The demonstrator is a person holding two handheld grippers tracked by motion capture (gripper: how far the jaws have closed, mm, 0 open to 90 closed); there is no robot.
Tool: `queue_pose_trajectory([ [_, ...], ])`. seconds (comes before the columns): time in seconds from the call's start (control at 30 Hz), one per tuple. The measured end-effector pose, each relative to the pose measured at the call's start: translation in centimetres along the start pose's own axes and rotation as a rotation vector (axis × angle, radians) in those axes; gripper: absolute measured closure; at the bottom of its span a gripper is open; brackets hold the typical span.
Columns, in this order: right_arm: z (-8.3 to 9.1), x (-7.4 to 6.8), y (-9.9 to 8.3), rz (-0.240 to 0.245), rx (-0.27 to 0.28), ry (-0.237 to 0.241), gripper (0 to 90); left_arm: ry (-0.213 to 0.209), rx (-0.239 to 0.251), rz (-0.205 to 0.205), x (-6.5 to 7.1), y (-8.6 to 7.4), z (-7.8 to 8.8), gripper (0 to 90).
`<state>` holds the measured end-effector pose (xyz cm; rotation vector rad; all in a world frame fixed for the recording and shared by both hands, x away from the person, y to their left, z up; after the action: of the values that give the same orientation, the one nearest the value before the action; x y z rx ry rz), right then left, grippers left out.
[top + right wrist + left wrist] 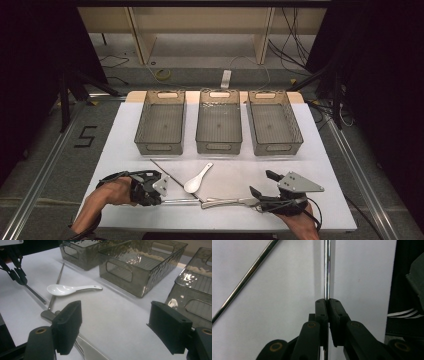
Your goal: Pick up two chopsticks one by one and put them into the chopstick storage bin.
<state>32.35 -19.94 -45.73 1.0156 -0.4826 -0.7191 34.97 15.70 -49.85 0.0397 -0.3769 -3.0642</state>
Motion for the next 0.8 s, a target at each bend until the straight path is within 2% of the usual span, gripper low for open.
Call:
queue_pose_trajectory([
  [0.13,0.0,0.0,0.0,-0.001,0.002,0.0,27.3,0.004,0.056,0.014,0.1,0.5,0.7,85.0],
  [0.2,0.0,0.0,0.0,-0.002,0.0,0.0,27.3,0.029,0.09,0.034,-0.1,0.8,1.1,85.0],
  [0.23,0.0,0.0,0.0,-0.003,0.001,0.0,27.3,0.042,0.11,0.058,-0.3,1.1,1.4,85.0],
  [0.27,0.0,0.1,0.0,-0.002,0.001,-0.005,27.3,0.075,0.144,0.105,-0.7,1.4,1.8,85.0],
  [0.3,0.0,0.1,0.0,-0.004,0.003,-0.005,27.3,0.087,0.166,0.132,-0.9,1.6,2.1,85.0],
  [0.33,0.1,0.1,0.0,-0.005,0.002,-0.004,27.2,0.087,0.166,0.132,-0.9,1.6,2.1,85.0],
  [0.4,0.1,0.1,0.0,-0.005,0.002,-0.005,27.3,0.1,0.195,0.184,-1.3,1.9,2.6,84.9],
  [0.43,0.1,0.1,0.0,-0.005,0.002,-0.006,27.3,0.107,0.23,0.237,-1.6,2.1,3.0,84.9],
  [0.5,0.1,0.1,0.0,-0.005,0.002,-0.006,27.3,0.12,0.258,0.285,-2.0,2.3,3.4,84.9],
  [0.53,0.1,0.1,0.0,-0.005,0.002,-0.006,27.3,0.12,0.258,0.285,-2.0,2.3,3.4,84.9],
  [0.6,0.1,0.1,0.0,-0.01,0.003,-0.008,27.3,0.144,0.283,0.349,-2.7,2.5,4.2,84.9],
  [0.63,0.1,0.1,0.0,-0.011,0.002,-0.009,27.3,0.144,0.283,0.349,-2.7,2.5,4.2,84.9],
  [0.73,0.1,0.1,0.0,-0.013,0.001,-0.008,27.3,0.188,0.34,0.412,-4.0,2.4,5.0,85.0],
  [0.77,0.0,0.1,0.0,-0.011,0.002,-0.007,27.3,0.2,0.37,0.449,-4.7,2.2,5.2,85.0],
  [0.8,0.0,0.1,0.0,-0.011,0.002,-0.007,27.3,0.209,0.378,0.463,-5.1,2.1,5.4,85.0],
])
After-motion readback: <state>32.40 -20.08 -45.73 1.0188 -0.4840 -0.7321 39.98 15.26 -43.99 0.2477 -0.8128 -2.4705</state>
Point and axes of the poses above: each handheld gripper's, and its own axes: z roughly backward along the jaws, y roughly out of its top, x roughly to its right, the point moved 5 cm from there along -z, roughly forward along the jaws, and after that the axes turned 1 degree about z, right-handed, at the moved point
